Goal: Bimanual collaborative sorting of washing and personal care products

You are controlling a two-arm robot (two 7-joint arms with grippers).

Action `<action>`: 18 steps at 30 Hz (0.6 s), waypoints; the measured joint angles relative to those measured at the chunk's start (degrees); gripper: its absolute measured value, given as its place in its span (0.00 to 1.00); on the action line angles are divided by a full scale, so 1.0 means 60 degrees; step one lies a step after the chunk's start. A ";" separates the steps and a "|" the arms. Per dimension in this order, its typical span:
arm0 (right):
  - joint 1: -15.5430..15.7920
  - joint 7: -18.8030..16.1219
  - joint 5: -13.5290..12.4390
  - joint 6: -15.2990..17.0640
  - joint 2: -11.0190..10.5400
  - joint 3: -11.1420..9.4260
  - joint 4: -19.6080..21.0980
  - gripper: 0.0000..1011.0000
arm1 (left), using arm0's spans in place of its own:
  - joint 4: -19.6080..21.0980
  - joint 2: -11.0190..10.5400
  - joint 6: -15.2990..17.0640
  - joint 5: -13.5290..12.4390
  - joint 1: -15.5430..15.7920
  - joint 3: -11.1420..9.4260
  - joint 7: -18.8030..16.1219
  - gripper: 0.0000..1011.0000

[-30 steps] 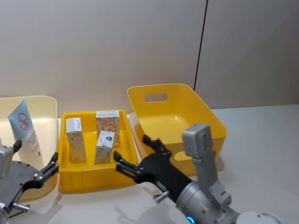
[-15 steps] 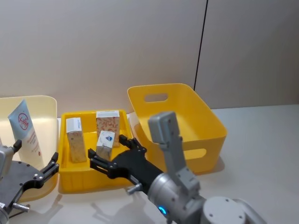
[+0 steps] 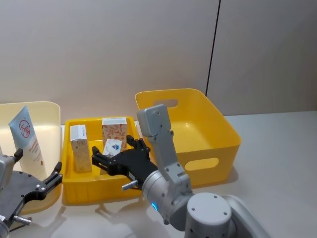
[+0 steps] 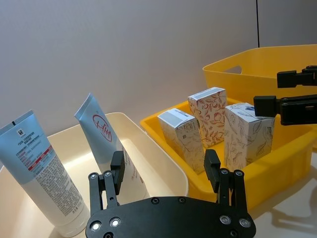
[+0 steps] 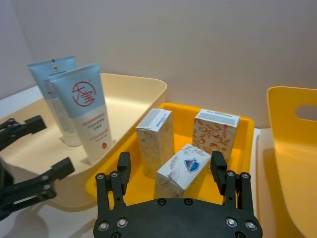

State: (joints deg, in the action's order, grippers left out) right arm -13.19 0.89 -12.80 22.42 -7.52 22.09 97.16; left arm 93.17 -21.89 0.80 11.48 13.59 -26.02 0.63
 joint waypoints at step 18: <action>-0.0500 0.0418 0.0249 0.1105 0.0204 -0.0324 -0.0303 0.99 | 0.0001 0.0000 -0.0001 0.0000 -0.0001 -0.0001 -0.0001 0.99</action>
State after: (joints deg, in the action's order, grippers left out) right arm -16.19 3.40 -11.30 29.05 -6.29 20.15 95.34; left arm 93.18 -21.90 0.79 11.48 13.59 -26.03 0.63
